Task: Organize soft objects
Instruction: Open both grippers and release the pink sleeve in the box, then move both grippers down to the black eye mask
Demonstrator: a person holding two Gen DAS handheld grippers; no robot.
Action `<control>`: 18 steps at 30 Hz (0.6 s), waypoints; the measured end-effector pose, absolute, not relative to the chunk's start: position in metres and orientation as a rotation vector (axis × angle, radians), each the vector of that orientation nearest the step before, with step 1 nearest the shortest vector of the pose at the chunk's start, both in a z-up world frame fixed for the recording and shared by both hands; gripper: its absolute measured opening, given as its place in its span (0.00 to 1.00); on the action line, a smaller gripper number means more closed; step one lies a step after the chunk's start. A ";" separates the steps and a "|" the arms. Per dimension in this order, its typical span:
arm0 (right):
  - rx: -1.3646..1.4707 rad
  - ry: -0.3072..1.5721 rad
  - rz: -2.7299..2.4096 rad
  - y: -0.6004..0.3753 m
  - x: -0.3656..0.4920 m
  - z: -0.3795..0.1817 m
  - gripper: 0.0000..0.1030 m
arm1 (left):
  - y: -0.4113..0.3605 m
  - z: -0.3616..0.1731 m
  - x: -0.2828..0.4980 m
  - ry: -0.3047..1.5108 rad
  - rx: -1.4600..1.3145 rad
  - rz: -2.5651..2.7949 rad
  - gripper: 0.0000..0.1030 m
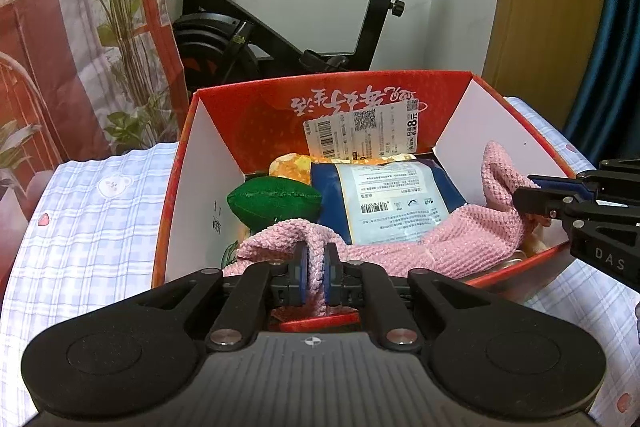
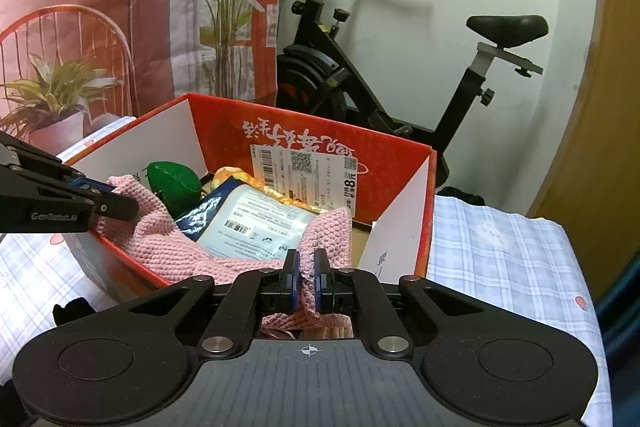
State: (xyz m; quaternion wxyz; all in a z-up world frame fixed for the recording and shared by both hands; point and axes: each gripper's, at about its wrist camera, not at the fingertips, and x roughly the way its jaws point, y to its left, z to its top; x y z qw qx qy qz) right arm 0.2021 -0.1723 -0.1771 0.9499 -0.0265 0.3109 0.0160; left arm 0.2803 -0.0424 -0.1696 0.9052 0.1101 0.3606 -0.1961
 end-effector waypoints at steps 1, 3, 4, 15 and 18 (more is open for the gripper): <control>-0.053 0.636 0.028 -0.173 0.202 -0.177 0.09 | -0.042 -0.168 0.279 0.740 0.232 -0.402 0.10; -0.050 0.637 0.020 -0.173 0.200 -0.176 0.14 | -0.043 -0.165 0.277 0.731 0.242 -0.401 0.18; -0.047 0.636 0.015 -0.173 0.200 -0.176 0.15 | -0.042 -0.163 0.276 0.726 0.242 -0.398 0.24; 0.022 0.556 -0.034 -0.184 0.169 -0.151 0.78 | -0.014 -0.129 0.243 0.646 0.153 -0.393 0.85; 0.046 0.552 -0.045 -0.181 0.157 -0.147 0.89 | -0.004 -0.125 0.228 0.645 0.129 -0.403 0.85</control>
